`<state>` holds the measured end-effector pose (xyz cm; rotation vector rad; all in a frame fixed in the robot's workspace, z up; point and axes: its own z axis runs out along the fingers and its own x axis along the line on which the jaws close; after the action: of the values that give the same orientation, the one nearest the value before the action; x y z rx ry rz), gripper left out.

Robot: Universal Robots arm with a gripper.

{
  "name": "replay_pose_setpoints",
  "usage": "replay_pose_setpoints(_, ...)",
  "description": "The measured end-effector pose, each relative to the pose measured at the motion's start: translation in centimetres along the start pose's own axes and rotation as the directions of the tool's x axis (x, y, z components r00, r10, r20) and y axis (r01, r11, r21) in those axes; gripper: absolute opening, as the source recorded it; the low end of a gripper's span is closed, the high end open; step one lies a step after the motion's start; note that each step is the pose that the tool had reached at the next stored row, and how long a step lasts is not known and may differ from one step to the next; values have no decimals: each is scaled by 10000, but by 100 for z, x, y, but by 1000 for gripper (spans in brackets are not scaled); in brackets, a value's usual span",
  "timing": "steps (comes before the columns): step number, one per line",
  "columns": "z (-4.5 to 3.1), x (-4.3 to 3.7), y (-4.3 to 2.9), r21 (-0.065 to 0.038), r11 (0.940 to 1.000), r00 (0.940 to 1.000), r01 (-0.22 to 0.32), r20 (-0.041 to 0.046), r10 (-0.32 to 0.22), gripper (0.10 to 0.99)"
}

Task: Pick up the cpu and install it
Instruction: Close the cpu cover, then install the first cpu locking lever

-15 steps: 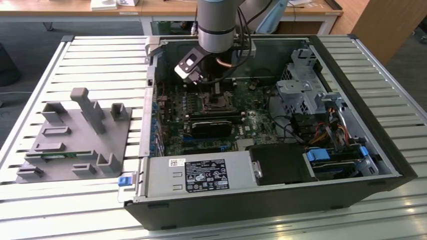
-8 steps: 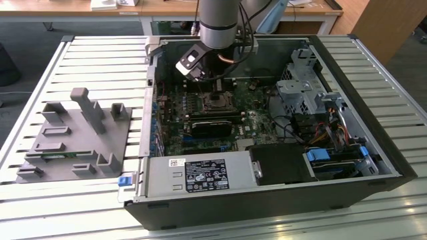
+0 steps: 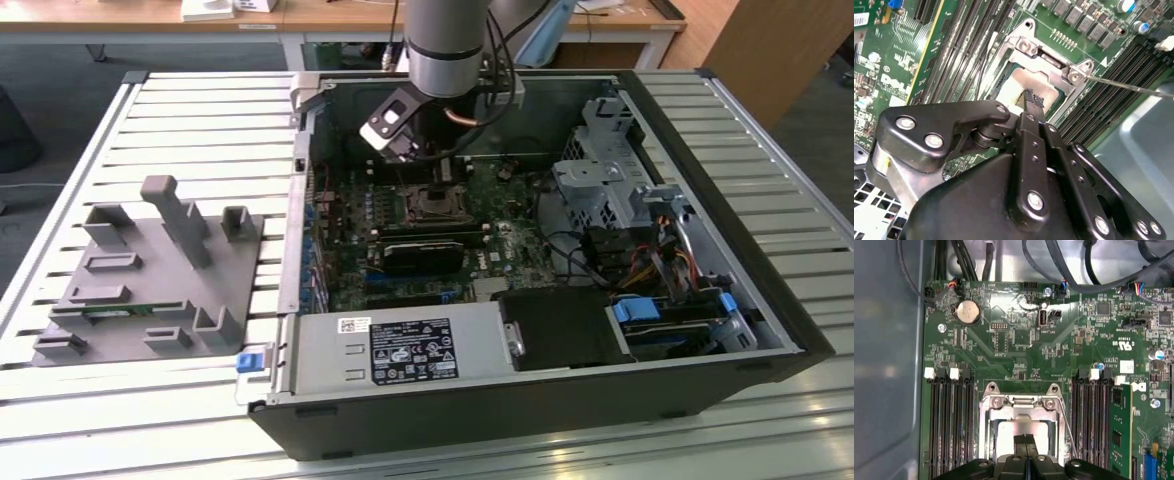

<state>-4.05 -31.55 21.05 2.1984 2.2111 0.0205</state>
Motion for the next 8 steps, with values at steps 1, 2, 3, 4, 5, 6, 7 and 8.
replay_pose_setpoints(1,0,0,9,0,10000,10000,0,0,0,106)
replay_pose_setpoints(2,0,0,16,0,10000,10000,0,0,0,106)
replay_pose_setpoints(3,1,0,22,-1,10000,10000,0,-1,0,106)
replay_pose_setpoints(4,1,0,29,0,10000,10000,0,0,0,106)
replay_pose_setpoints(5,1,0,35,0,10000,10000,0,0,0,106)
replay_pose_setpoints(6,1,0,38,0,10000,10000,0,-1,0,106)
replay_pose_setpoints(7,1,-1,39,-1,10000,10000,0,-1,0,106)
replay_pose_setpoints(8,1,0,39,-1,10000,10000,-1,-1,1,106)
